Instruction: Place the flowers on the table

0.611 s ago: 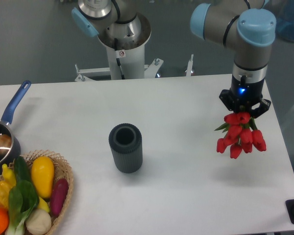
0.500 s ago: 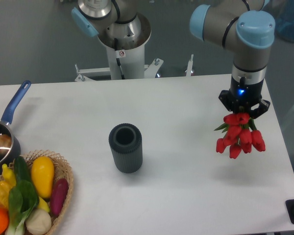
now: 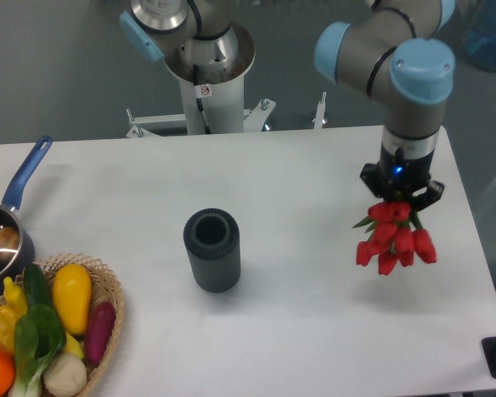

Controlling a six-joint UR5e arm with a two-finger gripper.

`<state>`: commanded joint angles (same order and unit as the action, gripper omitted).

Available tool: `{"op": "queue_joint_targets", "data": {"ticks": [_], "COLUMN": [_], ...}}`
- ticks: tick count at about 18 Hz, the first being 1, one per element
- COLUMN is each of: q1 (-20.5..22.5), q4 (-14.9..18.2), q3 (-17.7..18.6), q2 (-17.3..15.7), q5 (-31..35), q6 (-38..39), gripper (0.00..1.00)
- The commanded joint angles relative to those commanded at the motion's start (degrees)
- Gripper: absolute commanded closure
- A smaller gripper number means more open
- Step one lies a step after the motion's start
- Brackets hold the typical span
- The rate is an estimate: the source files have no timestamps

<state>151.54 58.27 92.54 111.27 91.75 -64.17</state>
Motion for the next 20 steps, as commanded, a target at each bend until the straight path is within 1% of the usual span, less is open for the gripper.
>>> {"op": "queue_joint_targets", "data": {"ticks": [1, 3, 4, 5, 9, 12, 13, 15, 17, 18, 19, 20], "q1": [-1.1, -1.2, -1.2, -1.2, -1.1, 0.1, 0.7, 3.2, 5.4, 6.2, 7.4, 7.5], "q4": [-0.1, -0.5, -0.4, -0.6, -0.6, -0.7, -0.5, -0.7, -3.1, -3.3, -3.1, -2.9], "q3": [0.5, 1.9, 2.0, 2.0, 1.9, 1.0, 0.9, 1.0, 0.5, -0.3, -1.6, -1.6], "q2": [0.1, 0.7, 0.7, 0.7, 0.5, 0.2, -0.1, -0.6, -0.8, -0.5, -0.4, -0.4], "q5": [0.4, 0.3, 0.3, 0.3, 0.4, 0.4, 0.4, -0.1, -0.4, -1.5, -4.4, -4.5], "q6": [0.5, 0.6, 0.6, 0.4, 0.1, -0.3, -0.3, -0.4, -0.5, -0.8, -3.2, -5.0], "gripper": [0.85, 0.6, 0.4, 0.0, 0.0, 0.0, 0.0, 0.0, 0.0, 0.0, 0.0, 0.0]}}
